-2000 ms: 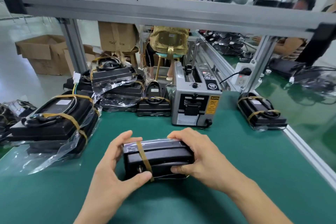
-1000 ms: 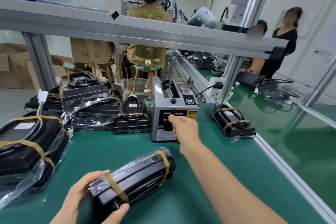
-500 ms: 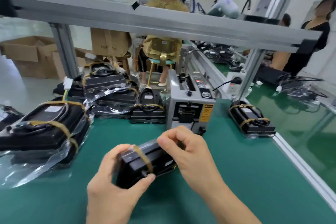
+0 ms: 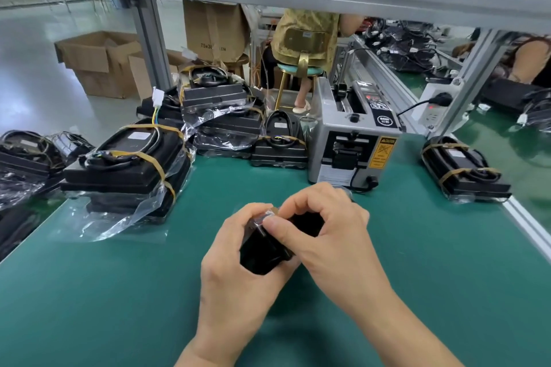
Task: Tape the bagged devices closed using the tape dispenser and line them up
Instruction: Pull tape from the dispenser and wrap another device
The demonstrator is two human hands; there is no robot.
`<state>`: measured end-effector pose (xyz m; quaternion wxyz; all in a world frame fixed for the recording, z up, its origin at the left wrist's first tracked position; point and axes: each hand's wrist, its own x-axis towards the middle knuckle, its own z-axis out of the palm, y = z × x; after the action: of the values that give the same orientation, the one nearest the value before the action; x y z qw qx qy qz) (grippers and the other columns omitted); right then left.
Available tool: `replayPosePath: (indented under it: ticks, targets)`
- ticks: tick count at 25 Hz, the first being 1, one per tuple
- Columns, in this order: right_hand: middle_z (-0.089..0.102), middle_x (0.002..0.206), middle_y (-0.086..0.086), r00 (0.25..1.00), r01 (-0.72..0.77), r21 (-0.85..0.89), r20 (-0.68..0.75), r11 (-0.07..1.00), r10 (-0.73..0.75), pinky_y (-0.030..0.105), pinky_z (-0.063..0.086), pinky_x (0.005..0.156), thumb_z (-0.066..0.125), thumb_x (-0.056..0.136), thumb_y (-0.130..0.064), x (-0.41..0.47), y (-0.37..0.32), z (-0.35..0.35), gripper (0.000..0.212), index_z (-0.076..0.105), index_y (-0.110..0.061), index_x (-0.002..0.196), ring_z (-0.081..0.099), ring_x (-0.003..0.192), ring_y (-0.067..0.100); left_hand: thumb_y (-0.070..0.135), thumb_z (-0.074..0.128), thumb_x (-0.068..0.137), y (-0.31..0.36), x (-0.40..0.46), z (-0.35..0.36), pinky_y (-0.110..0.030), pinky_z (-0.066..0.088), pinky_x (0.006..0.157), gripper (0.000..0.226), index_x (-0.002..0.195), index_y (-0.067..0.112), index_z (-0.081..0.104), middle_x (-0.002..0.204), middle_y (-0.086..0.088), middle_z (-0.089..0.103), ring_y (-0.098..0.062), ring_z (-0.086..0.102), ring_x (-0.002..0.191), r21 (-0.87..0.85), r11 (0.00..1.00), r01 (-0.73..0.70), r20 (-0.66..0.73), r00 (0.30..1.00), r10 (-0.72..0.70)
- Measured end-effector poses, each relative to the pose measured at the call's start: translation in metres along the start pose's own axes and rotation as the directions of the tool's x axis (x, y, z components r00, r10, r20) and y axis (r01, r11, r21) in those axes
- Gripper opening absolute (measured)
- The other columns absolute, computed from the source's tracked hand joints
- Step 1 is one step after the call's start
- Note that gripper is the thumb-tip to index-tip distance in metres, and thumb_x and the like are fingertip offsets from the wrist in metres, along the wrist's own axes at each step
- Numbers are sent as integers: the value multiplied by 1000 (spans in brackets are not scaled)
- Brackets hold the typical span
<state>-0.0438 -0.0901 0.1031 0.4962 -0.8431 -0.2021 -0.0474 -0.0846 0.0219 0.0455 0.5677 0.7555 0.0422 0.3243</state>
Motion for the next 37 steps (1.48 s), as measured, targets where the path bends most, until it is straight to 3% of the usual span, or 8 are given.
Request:
replayPosePath:
  ticks: [9, 13, 20, 25, 28, 30, 33, 37]
  targets:
    - [57, 80, -12, 997, -64, 81, 40, 995, 61, 46, 37, 94, 69, 77, -36, 3, -1, -3, 15, 60, -28, 68, 47, 93, 4, 20, 86, 52, 0, 0, -3, -20, 49, 84, 63, 107, 34, 60, 103, 14, 67, -11, 64, 98, 46, 999, -15, 10, 1000, 15]
    - [56, 83, -14, 998, -56, 61, 44, 997, 53, 33, 30, 95, 73, 70, -45, 0, -2, -1, 18, 59, -35, 75, 44, 99, -2, 24, 82, 55, 1, 0, -2, -17, 48, 85, 59, 109, 29, 60, 103, 8, 68, -14, 65, 98, 18, 999, -30, 20, 999, 30]
    - [53, 84, -18, 999, 18, 6, 38, 1000, -18, 27, 25, 94, 68, 85, -25, 1, 2, 7, 17, 58, -38, 85, 40, 98, -7, 28, 82, 50, -2, 0, -4, -2, 41, 79, 61, 105, 42, 58, 103, 21, 66, 1, 63, 95, 19, 1000, -6, -1, 1000, 6]
    - [63, 85, -14, 993, 20, 315, -114, 949, 17, 15, 42, 81, 61, 90, -5, -2, 24, -12, 24, 65, -28, 93, 56, 83, 1, 20, 80, 50, -10, 2, -10, -1, 38, 86, 73, 112, 47, 52, 110, 23, 64, 2, 60, 102, 66, 998, -5, 24, 1000, 3]
    - [62, 97, -15, 976, -21, 136, -210, 990, 50, 5, 37, 83, 65, 80, 4, -2, 50, -37, 41, 61, -32, 100, 55, 94, -3, 18, 77, 52, -10, 5, -13, 2, 34, 85, 71, 114, 43, 52, 109, 21, 63, 2, 59, 101, 124, 992, -34, 59, 998, 27]
    - [56, 118, -17, 988, -98, 16, -114, 995, 99, 8, 33, 96, 67, 76, 3, 1, 66, -48, 58, 53, -40, 112, 48, 112, -9, 17, 77, 53, -8, 8, -15, 2, 32, 85, 68, 112, 42, 54, 108, 22, 61, 3, 57, 101, 167, 985, -45, 72, 997, 34]
    - [39, 138, -24, 989, -105, -106, 90, 989, 115, 30, 20, 116, 71, 78, -10, 11, 80, -53, 71, 39, -43, 131, 31, 133, -3, 16, 74, 53, 0, 13, -15, -17, 33, 98, 67, 115, 34, 56, 116, 19, 57, -7, 51, 110, 296, 949, -110, 92, 992, 86]
    - [40, 137, -24, 975, -80, -94, 198, 992, 98, 40, 21, 117, 73, 77, -19, 23, 84, -45, 75, 37, -42, 139, 35, 133, 6, 17, 66, 47, 17, 20, -2, -50, 24, 107, 67, 113, 12, 64, 126, -6, 57, -27, 45, 123, 633, 686, -360, 227, 933, 280]
